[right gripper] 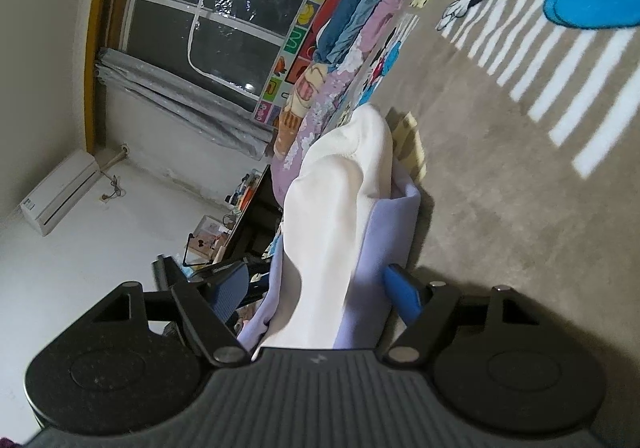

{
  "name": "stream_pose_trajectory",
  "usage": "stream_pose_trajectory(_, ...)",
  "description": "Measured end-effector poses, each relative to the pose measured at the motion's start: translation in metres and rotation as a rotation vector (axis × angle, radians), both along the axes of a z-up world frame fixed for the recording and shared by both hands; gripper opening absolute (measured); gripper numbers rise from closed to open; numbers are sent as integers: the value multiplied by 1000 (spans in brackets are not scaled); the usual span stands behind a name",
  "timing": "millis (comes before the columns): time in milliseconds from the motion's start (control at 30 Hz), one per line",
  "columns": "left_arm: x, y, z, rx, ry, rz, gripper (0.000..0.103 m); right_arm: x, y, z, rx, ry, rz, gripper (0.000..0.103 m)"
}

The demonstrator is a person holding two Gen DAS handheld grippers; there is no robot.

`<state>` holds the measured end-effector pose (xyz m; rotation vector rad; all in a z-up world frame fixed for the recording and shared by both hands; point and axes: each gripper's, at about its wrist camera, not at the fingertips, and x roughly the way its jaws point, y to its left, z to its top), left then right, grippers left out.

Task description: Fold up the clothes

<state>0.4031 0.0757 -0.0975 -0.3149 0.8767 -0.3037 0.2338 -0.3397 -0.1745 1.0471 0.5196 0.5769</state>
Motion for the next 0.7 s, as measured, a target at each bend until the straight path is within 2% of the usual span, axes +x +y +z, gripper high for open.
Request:
stream_pose_trajectory(67,-2,1,2,-12,-4,4,10,0,0,0,0,-3,3,74)
stream_pose_trajectory(100,-4,0,5,-1,-16,2,9,0,-1,0,1,-4,4,74)
stream_pose_trajectory(167,-12,-2,14,20,-45,5,7,0,-2,-1,5,-5,5,74)
stream_pose_trajectory(367,-66,4,67,68,-244,62,7,-2,-2,0,7,-2,2,73)
stream_pose_trajectory(533,-118,37,109,107,-378,192,7,-3,-2,0,6,4,-2,72)
stream_pose_trajectory(700,-162,81,124,157,-440,339,7,-5,-3,1,4,9,-6,71)
